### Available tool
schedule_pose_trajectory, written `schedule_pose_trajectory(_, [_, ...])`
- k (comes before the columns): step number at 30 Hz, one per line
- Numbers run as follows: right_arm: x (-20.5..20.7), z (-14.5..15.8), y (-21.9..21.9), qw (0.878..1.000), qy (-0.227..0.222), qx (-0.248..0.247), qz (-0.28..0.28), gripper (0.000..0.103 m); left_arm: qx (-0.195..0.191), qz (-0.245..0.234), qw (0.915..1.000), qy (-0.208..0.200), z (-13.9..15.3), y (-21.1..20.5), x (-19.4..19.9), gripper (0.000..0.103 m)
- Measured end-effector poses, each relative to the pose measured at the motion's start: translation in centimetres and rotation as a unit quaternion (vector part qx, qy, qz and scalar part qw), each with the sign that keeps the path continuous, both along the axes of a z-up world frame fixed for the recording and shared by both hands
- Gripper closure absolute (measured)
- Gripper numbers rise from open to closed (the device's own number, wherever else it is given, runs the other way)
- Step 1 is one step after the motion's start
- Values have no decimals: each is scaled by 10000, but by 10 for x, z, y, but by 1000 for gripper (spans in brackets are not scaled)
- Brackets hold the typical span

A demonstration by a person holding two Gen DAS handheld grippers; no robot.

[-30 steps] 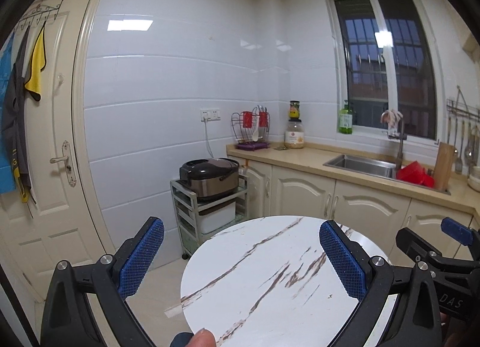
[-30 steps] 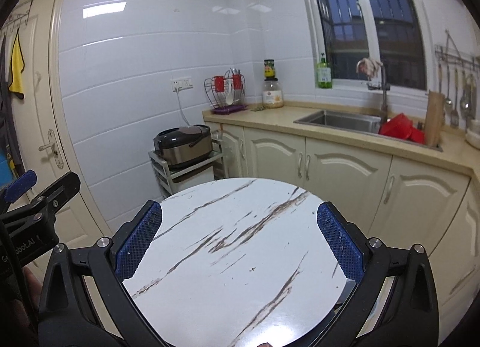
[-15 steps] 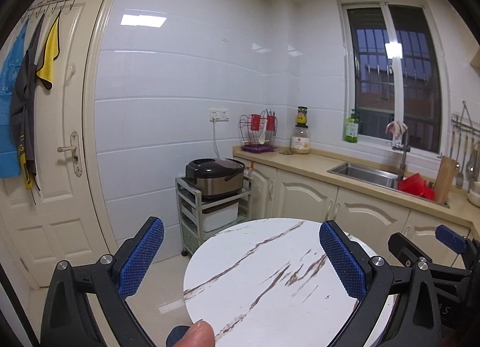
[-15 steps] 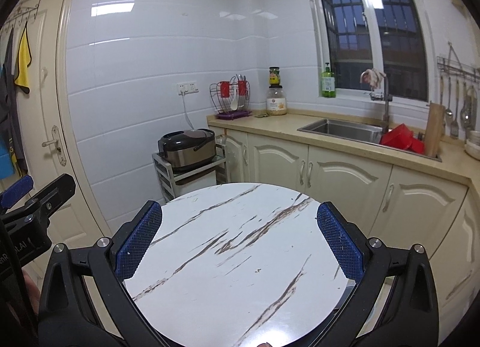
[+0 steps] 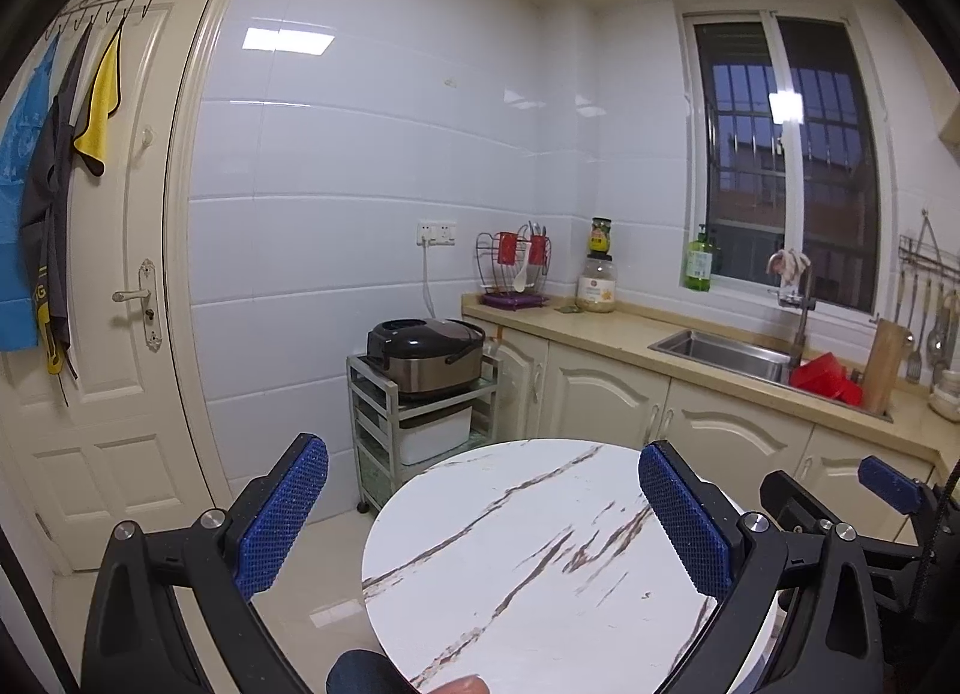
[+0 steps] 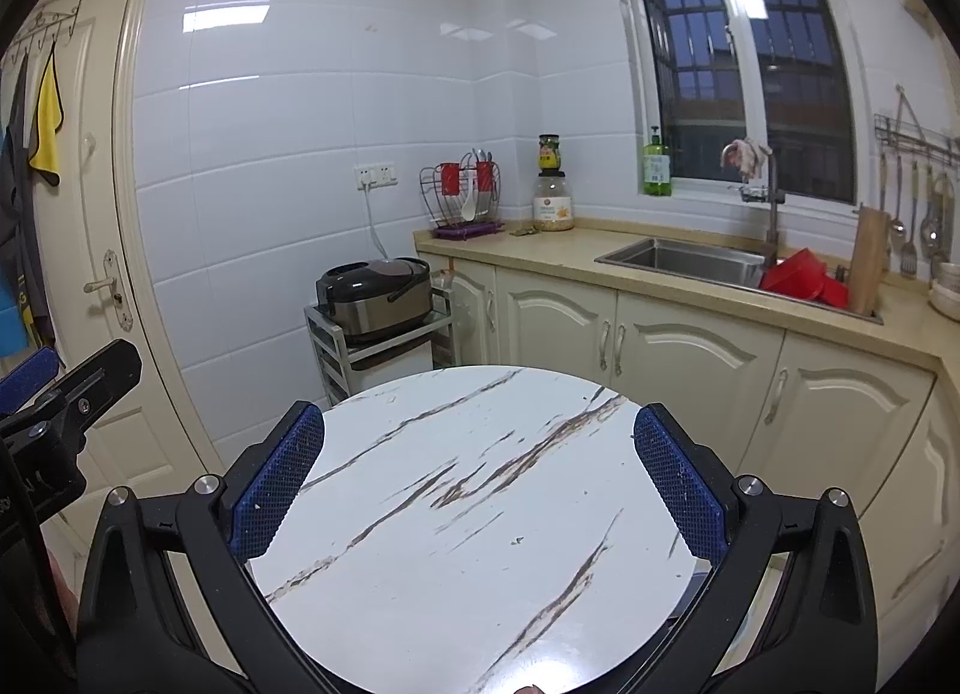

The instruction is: Collect trash

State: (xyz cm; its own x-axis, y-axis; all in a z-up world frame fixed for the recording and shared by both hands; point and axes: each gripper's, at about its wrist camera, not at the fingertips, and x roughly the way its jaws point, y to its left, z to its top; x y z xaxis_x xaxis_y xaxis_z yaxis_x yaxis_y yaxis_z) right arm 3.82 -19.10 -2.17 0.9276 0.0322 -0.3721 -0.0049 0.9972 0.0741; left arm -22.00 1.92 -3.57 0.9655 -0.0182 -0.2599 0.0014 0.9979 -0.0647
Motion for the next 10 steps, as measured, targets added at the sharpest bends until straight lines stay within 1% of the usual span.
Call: schedule_pose_trajectory(10, [0,1,-1,10000,-23,-29,12,0,-77,7,10000,-41,0,5,3,1])
